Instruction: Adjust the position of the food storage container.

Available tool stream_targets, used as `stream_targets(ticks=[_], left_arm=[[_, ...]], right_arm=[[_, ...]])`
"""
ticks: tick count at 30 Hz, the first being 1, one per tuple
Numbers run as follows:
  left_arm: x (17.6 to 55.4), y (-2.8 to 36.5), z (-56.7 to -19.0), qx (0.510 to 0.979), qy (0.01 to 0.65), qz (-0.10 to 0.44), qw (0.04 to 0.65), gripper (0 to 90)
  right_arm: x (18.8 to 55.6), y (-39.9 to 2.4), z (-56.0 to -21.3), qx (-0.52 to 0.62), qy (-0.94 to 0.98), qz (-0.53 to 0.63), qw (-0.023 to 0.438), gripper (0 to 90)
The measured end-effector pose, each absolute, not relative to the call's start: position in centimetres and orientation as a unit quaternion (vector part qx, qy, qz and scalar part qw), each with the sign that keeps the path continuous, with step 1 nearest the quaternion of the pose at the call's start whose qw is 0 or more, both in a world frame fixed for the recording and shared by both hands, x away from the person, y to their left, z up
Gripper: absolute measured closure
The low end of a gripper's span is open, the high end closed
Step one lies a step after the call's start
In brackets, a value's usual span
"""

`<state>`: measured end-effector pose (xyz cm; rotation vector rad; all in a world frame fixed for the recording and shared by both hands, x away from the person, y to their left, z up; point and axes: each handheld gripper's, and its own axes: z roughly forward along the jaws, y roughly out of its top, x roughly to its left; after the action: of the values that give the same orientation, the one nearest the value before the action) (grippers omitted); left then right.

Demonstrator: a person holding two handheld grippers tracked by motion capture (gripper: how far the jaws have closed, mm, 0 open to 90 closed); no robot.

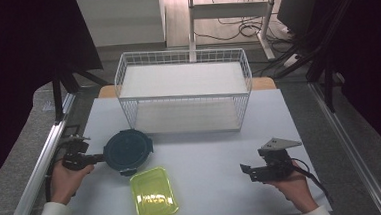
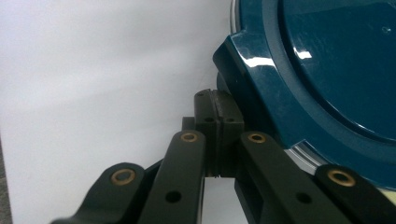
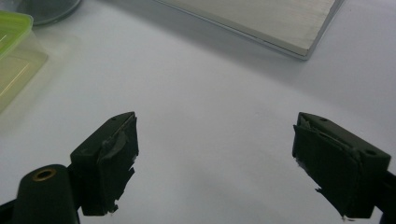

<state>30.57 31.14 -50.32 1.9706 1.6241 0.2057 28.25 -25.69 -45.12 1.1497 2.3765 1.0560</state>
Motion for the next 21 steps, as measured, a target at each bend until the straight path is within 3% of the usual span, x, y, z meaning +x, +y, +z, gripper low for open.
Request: stream_targets(ticks=[21], left_arm=[[31.4, 29.4, -50.4, 0.738, 0.602, 0.071, 0.295, 90.0]], right_arm=[[28.2, -25.5, -45.3, 0.399, 0.829, 0.363, 0.148, 14.1]])
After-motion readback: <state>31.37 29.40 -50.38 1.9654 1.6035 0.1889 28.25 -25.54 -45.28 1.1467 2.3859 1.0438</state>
